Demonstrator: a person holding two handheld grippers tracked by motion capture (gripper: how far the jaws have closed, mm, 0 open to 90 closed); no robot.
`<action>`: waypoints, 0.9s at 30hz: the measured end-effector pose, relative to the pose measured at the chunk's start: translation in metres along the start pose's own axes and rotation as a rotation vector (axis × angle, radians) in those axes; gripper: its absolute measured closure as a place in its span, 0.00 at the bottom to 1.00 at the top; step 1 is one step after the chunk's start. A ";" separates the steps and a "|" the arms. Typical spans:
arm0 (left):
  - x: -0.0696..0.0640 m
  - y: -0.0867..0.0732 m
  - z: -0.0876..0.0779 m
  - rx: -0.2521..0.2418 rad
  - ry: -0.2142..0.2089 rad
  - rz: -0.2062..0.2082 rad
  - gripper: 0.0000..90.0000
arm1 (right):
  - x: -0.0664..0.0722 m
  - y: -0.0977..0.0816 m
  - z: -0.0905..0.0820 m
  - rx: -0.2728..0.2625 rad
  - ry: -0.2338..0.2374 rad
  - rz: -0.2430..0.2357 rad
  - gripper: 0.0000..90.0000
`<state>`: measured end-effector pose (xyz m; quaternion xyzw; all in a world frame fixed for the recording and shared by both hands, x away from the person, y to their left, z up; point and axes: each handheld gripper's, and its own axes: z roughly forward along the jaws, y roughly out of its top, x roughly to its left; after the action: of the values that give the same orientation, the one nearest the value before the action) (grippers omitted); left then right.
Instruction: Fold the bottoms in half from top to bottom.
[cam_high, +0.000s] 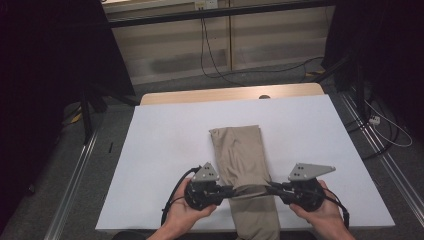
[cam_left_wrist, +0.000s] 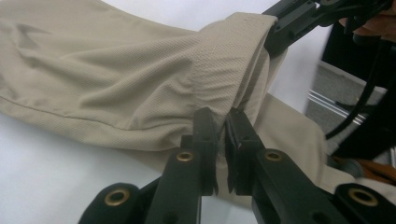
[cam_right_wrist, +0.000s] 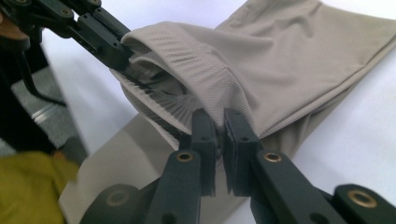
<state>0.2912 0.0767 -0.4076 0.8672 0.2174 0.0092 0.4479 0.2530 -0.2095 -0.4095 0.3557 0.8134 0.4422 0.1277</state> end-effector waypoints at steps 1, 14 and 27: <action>-0.004 -0.003 0.001 0.006 -0.011 -0.002 0.93 | 0.004 -0.004 -0.003 0.003 0.003 0.001 0.93; 0.008 -0.014 0.003 0.023 0.027 -0.028 0.37 | 0.007 -0.019 -0.002 0.005 0.020 0.043 0.48; 0.107 0.022 0.024 -0.017 0.268 -0.086 0.20 | -0.087 0.030 0.053 -0.027 -0.105 0.079 0.38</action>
<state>0.4012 0.0888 -0.4238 0.8443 0.3122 0.1077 0.4219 0.3572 -0.2256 -0.4251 0.4084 0.7850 0.4384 0.1576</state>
